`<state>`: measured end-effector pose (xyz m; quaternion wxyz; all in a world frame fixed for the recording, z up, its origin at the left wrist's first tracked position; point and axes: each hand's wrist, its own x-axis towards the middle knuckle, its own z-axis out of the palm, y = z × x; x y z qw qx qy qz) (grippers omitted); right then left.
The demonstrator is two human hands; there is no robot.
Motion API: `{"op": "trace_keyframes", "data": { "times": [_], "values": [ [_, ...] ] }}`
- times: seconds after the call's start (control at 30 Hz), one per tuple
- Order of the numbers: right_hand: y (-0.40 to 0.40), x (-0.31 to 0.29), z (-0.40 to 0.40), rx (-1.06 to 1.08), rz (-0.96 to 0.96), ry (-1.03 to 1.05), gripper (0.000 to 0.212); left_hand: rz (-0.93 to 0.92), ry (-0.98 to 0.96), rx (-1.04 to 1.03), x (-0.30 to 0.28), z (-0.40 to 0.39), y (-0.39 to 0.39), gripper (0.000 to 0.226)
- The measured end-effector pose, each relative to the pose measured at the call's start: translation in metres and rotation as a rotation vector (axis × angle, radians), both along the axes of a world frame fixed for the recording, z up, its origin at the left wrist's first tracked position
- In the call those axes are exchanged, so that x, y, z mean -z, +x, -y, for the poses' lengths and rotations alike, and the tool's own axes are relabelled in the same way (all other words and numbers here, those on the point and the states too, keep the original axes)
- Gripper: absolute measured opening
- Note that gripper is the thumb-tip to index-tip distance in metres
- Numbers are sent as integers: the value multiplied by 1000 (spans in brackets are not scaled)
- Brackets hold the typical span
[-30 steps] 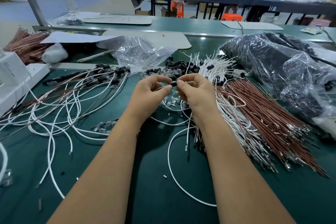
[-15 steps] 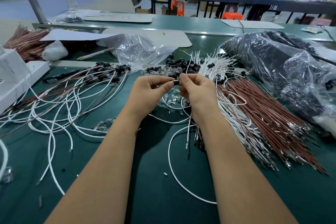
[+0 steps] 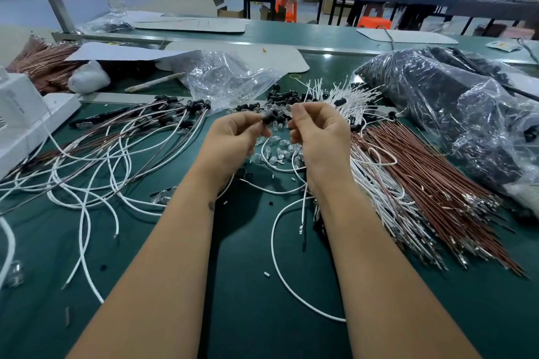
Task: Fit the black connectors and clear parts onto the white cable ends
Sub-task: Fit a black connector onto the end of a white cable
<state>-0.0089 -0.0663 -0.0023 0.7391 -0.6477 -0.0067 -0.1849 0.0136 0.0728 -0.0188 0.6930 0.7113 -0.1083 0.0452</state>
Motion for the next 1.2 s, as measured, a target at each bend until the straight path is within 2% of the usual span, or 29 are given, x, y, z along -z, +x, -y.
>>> {"op": "trace_keyframes", "data": {
  "times": [0.1, 0.17, 0.37, 0.5, 0.7, 0.97, 1.2],
  "values": [
    [-1, -4, 2, 0, 2, 128, 8, 1, -241, 30, -3, -6, 1, 22],
    [-1, -5, 2, -3, -5, 131, 8, 11, -340, 60, -5, -7, 0, 21],
    [-4, -7, -2, -96, 29, 138, 11, 36, -363, 139, -8, -4, -5, 18],
    [-5, -8, -2, -180, 52, 174, 19, 30, -279, 155, -5, -4, -3, 20],
    [-1, -3, 1, -177, -2, 126, 13, 35, 14, -41, 6, -4, 7, 17],
    [1, 0, 5, -93, -26, 63, 9, 55, 38, -52, 6, -2, 6, 9],
    [1, 1, 5, -78, -52, 39, 10, 62, 86, -48, 6, -2, 5, 13]
  ]
}}
